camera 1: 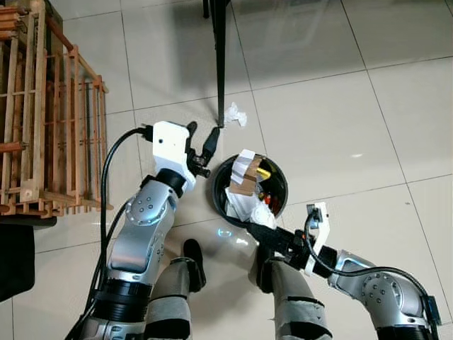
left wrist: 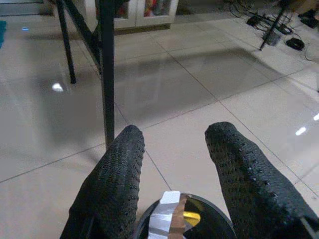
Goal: Picking trash to rubbish bin
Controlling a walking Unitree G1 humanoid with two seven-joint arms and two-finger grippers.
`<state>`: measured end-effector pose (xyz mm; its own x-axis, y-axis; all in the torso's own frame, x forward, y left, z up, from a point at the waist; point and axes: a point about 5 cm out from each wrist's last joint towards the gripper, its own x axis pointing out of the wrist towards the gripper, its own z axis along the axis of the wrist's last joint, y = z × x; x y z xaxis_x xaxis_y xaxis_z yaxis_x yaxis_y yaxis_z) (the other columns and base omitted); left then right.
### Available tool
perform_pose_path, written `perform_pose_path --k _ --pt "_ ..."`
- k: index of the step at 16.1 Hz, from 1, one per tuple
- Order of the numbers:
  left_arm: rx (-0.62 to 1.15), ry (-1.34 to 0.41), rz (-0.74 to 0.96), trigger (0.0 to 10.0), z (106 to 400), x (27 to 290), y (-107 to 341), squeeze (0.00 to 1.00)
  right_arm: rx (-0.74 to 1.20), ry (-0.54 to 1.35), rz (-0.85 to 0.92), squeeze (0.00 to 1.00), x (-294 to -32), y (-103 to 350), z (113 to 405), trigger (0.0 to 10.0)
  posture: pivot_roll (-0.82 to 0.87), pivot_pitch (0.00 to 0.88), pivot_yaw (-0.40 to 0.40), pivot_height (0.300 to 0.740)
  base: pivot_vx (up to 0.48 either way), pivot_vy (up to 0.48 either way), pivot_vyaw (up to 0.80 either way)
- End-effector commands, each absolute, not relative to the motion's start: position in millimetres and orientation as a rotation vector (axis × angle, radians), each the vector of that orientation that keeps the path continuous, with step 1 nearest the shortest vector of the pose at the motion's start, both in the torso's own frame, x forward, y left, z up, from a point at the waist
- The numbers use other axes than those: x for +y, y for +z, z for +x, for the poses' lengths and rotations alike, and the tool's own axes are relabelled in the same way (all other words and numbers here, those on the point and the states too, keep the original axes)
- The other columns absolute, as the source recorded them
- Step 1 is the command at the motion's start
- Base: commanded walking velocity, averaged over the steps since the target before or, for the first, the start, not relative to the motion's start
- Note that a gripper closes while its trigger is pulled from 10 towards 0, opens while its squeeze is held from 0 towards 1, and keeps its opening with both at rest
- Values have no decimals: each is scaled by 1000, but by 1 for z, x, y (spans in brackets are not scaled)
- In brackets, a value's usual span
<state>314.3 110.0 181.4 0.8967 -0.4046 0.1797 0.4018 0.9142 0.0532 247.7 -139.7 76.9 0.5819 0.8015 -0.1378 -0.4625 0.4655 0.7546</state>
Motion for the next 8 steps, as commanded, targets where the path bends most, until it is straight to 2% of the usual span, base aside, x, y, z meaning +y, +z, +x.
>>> perform_pose_path --k 1,6,8 --pt "-136 -475 53 10000 309 113 172 0 545 763 727 0 -147 68 243 10000 -22 501 15 720 0 0 0" --pt "-67 -573 201 10000 301 130 166 0 533 592 667 0 -168 60 255 10000 -15 491 23 720 0 0 0" --pt "96 -711 309 10000 290 142 136 0 524 397 596 0 -190 53 266 10000 -19 482 27 720 0 0 0"
